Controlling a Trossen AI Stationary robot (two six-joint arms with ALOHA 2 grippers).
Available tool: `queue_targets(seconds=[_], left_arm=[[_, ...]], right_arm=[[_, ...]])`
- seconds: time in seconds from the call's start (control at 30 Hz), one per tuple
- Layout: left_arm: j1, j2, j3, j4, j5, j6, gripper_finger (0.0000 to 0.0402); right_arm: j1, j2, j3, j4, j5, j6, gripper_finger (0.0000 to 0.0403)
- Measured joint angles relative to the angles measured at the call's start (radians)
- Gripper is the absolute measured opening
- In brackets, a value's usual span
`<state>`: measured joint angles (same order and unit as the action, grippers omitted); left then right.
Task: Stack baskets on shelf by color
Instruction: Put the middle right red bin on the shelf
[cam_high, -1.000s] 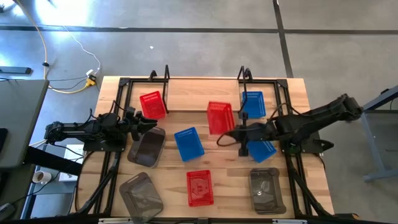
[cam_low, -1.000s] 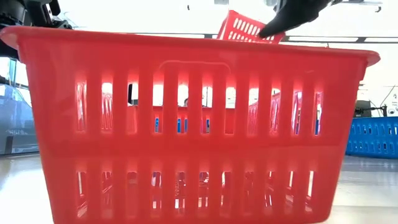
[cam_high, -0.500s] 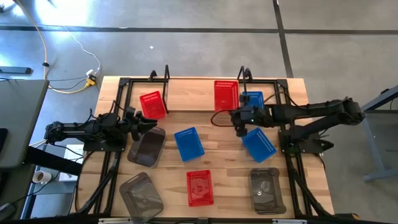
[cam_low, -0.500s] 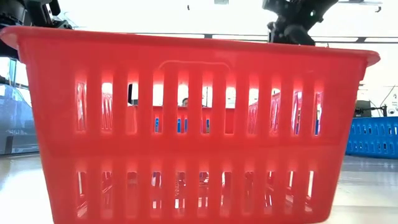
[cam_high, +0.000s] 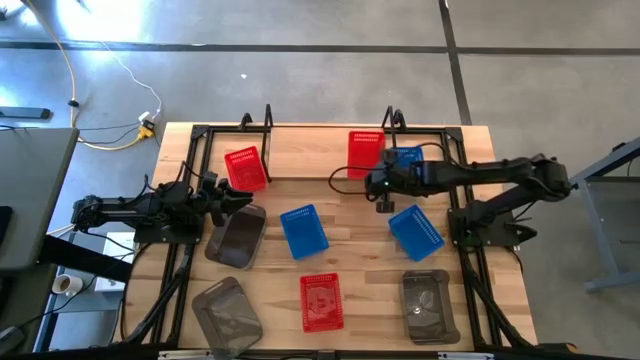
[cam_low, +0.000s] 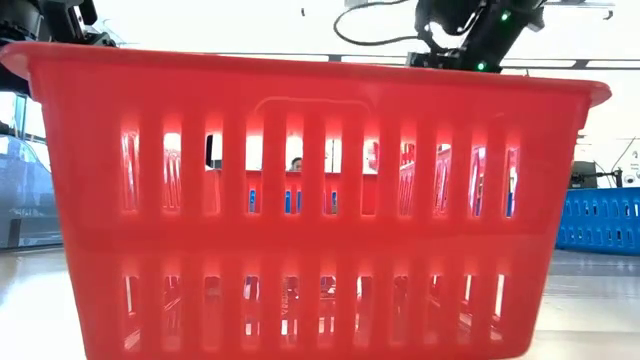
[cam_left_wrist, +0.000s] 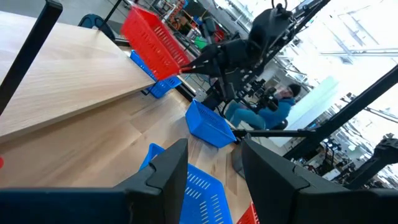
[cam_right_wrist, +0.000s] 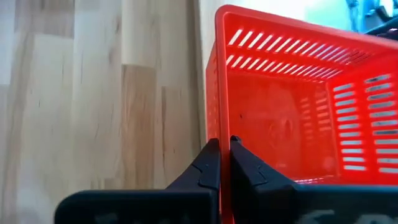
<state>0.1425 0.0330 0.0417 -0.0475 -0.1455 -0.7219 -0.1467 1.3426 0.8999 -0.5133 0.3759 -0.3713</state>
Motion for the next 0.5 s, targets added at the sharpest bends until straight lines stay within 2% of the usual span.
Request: queue_targets(seconds=[0.5], left_arm=[[0.000, 0.000, 0.000, 0.000, 0.000, 0.000, 0.0142]], right_arm=[[-0.150, 0.054, 0.000, 0.008, -0.127, -0.082, 0.0000]])
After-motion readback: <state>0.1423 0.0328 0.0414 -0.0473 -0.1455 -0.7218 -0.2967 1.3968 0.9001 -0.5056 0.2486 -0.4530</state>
